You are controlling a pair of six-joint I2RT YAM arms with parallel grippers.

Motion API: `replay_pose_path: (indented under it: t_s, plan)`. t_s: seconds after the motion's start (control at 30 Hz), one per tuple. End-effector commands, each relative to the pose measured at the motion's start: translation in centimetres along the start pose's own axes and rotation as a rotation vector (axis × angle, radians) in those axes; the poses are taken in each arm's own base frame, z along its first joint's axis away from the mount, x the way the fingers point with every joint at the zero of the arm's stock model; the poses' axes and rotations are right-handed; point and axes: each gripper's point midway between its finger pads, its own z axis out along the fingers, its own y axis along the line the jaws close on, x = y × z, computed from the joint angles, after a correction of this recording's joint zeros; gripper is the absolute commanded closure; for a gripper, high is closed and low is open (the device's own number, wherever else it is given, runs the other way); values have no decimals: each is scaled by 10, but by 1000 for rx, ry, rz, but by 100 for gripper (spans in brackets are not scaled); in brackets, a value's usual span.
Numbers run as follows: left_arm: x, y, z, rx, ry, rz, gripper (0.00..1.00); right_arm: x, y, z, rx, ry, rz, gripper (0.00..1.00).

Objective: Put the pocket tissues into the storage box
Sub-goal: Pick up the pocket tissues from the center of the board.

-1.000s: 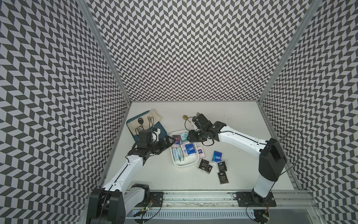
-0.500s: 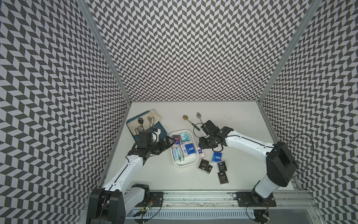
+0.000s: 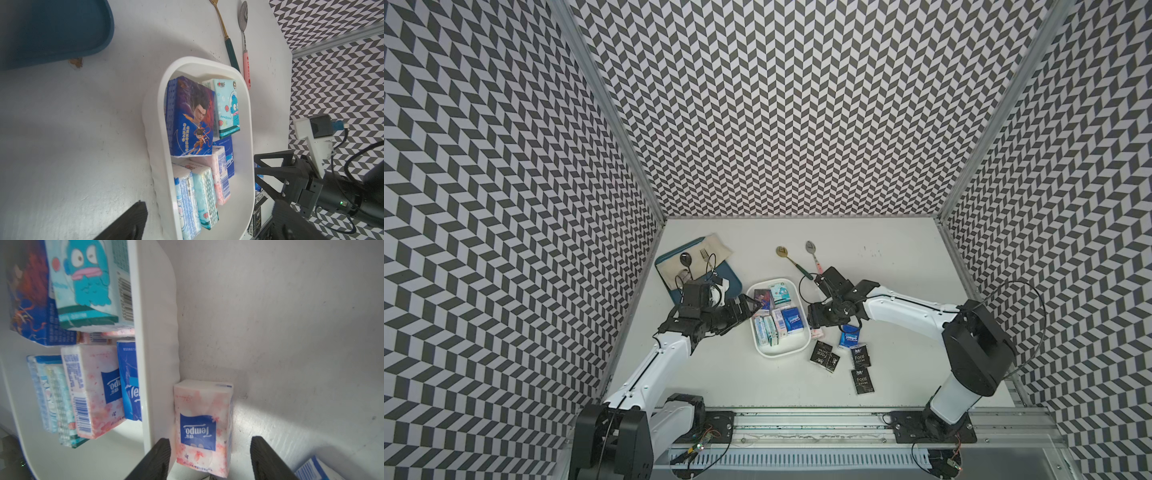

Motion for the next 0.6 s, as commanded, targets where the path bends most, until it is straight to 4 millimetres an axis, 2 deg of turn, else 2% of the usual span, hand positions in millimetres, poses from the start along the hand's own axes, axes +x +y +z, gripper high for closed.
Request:
replay_pose_path:
  t_s: [0.0,0.3,0.4,0.57]
  plan:
    - [0,0,-1,-11,-1,15,0,-5,4,12,-26,-13,-12,34]
    - [6,6,1,-9,8,-2,0,1,12,28,-44,26,-18,28]
    - [7,5,2,-1,10,-5,0,5,8,34,5,47,-9,25]
    - [7,5,3,4,13,-6,0,12,2,41,60,69,-1,25]
